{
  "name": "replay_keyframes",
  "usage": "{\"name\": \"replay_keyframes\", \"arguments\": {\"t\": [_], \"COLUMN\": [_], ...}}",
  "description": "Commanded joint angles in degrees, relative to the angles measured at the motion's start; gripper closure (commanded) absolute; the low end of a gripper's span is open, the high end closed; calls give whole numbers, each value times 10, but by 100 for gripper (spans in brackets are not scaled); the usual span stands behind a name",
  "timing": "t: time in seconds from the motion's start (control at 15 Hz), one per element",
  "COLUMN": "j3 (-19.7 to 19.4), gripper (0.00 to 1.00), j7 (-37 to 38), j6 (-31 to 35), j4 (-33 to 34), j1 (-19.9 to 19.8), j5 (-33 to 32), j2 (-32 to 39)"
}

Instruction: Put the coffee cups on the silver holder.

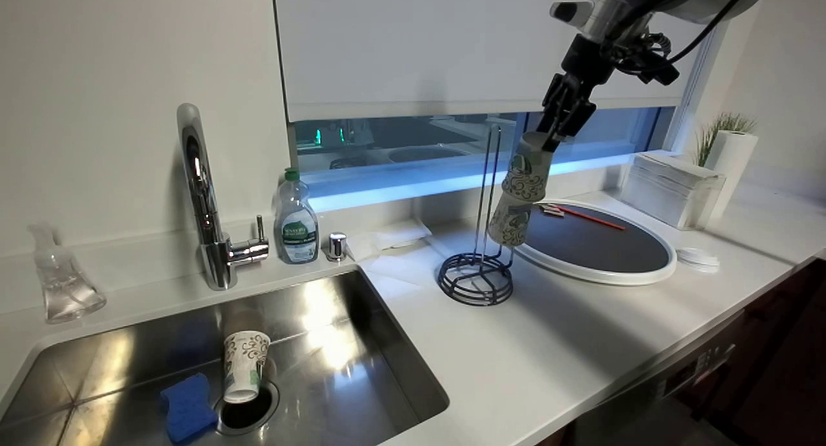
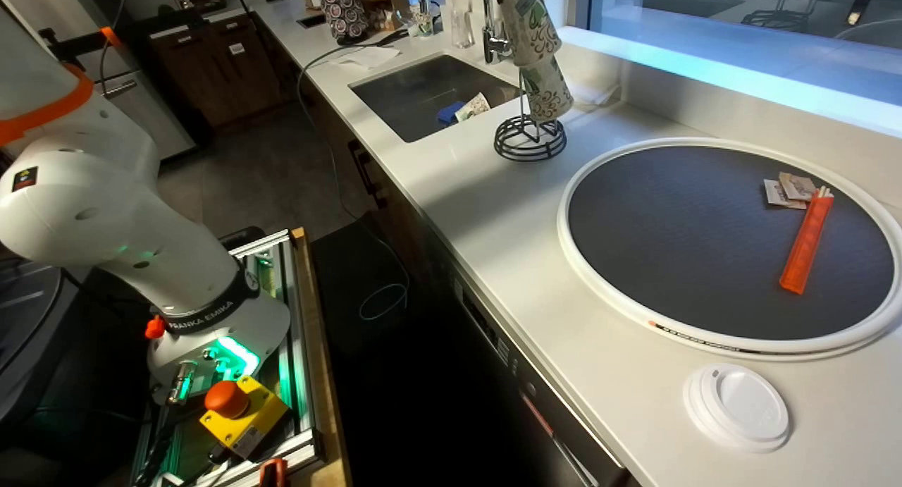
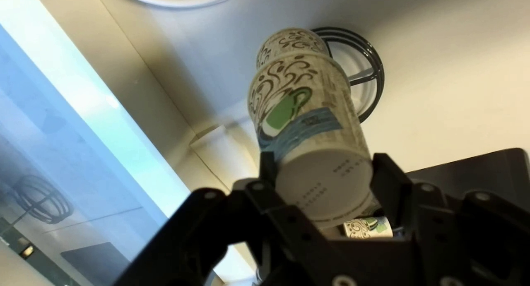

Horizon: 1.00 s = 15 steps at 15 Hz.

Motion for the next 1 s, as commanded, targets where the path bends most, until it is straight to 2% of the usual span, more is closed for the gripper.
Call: {"name": "replay_keyframes", "arguments": {"t": [0.0,0.93], "j3": [2,12], "gripper": [65,65], "j7": [-1,8], "j6": [0,6], "j4": [-10,12], "j1": [4,2], "j5": [-15,-42], "j2": [-3,49]}}
